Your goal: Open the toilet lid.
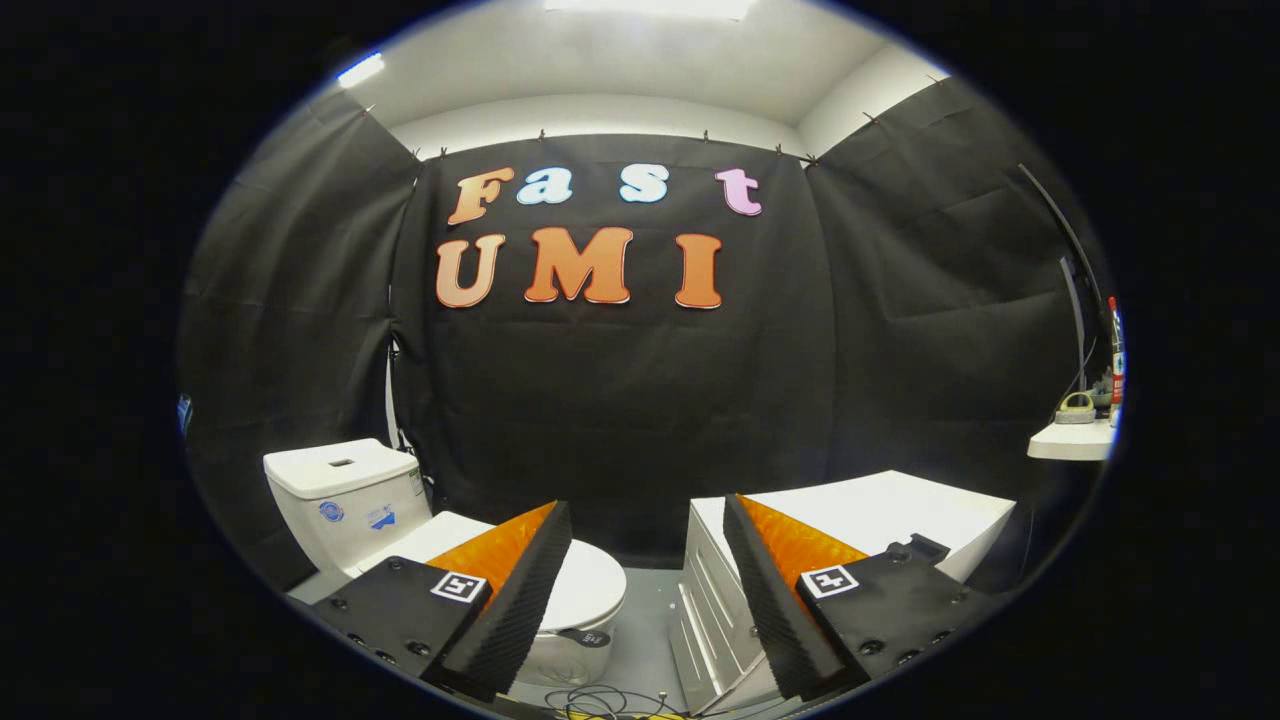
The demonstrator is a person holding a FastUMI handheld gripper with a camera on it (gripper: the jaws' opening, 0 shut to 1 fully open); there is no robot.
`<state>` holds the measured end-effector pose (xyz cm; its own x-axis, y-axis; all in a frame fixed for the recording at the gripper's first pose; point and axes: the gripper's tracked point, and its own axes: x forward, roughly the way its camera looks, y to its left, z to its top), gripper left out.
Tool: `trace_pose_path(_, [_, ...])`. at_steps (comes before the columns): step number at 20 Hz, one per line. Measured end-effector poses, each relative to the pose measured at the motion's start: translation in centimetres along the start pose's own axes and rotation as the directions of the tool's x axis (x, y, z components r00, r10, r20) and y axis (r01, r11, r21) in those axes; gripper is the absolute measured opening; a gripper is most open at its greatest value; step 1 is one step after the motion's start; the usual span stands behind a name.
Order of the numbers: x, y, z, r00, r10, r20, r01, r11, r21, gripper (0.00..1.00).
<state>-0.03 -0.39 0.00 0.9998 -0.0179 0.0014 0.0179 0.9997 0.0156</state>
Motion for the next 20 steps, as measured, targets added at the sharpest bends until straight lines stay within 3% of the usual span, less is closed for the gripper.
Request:
trace_pose_path(13, [0.3, 0.4, 0.5, 1.000, -0.008, 0.021, 0.008, 1.000, -0.011, 0.98])
trace_pose_path(16, [1.0, 2.6, 2.3, 0.998, 0.013, 0.067, -0.015, 0.999, 0.034, 0.99])
trace_pose_path(20, [4.6, 6.8, 4.9, 0.989, 0.053, 0.139, -0.052, 0.999, -0.013, 0.99])
